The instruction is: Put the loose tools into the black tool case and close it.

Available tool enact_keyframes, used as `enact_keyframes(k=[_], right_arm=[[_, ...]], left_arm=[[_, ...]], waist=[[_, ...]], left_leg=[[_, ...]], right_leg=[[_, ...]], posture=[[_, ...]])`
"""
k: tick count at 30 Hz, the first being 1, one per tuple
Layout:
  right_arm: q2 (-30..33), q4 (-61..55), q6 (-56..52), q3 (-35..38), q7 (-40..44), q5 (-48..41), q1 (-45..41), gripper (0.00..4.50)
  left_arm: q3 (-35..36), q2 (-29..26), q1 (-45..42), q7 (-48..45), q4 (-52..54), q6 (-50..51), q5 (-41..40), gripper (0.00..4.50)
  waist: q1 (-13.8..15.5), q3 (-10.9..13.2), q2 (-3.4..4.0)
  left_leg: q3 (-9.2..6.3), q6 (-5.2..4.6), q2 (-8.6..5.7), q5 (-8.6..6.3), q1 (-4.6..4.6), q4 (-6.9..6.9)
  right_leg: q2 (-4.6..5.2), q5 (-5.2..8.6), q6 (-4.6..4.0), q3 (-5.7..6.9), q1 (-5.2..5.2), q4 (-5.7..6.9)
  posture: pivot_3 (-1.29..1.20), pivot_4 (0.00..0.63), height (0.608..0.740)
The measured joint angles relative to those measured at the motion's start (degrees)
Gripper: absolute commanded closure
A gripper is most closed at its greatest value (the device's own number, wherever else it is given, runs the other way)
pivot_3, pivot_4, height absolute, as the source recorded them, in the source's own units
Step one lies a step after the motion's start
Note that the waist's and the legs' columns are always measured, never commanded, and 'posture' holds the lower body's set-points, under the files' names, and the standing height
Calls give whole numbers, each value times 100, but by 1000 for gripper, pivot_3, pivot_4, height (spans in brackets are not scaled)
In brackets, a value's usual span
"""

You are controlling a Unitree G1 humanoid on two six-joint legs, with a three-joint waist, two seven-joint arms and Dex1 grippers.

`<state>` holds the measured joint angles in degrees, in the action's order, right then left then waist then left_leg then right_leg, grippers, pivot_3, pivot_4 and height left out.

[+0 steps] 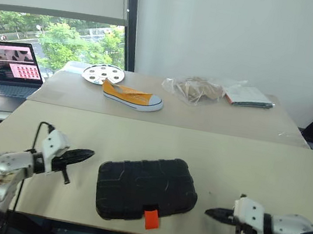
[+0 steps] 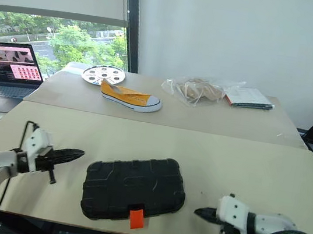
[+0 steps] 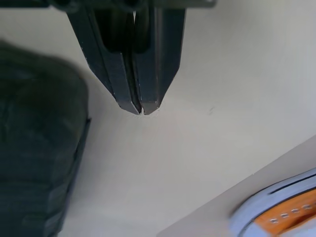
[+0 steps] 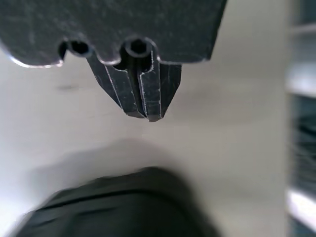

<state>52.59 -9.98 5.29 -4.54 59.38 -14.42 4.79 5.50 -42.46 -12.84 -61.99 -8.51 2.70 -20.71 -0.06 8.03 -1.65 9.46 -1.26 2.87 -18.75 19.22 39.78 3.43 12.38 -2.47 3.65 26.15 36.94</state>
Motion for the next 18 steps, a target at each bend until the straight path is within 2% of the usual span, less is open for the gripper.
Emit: enact_keyframes(k=[4, 8, 14, 18], right_arm=[[-366, -461, -475, -372, -351, 521, -186, 4500], [-877, -493, -856, -661, -535, 809, -620, 4500], [-1737, 347, -1237, -1073, -793, 1224, -1807, 4500], [-1968, 1034, -1214, -1139, -857, 1425, -2458, 4500]], left_arm=[[-413, 10, -100, -218, -220, 140, 198, 4490], [-445, 4, -190, -222, -300, 250, 293, 4490], [-390, 67, -181, -69, -199, 506, 268, 4490], [-314, 166, -99, 118, -123, 500, 267, 4490]], waist=[[-85, -2, -20], [-101, 1, -41], [-124, 5, -46], [-79, 6, -45]], left_leg=[[-1, 10, 5, 6, -5, 0], [-8, 17, 6, 10, -6, 2], [-7, 10, -1, 16, -7, 7], [-6, 9, 0, 17, -1, 7]], right_leg=[[-3, 10, 17, -3, -2, 5], [-8, 6, 9, -3, 0, 10], [-7, -11, -6, -3, 2, 16], [-7, -34, -46, 2, 6, 16]], posture=[[0, 150, 740], [0, 150, 740], [0, 150, 740], [0, 150, 740]])
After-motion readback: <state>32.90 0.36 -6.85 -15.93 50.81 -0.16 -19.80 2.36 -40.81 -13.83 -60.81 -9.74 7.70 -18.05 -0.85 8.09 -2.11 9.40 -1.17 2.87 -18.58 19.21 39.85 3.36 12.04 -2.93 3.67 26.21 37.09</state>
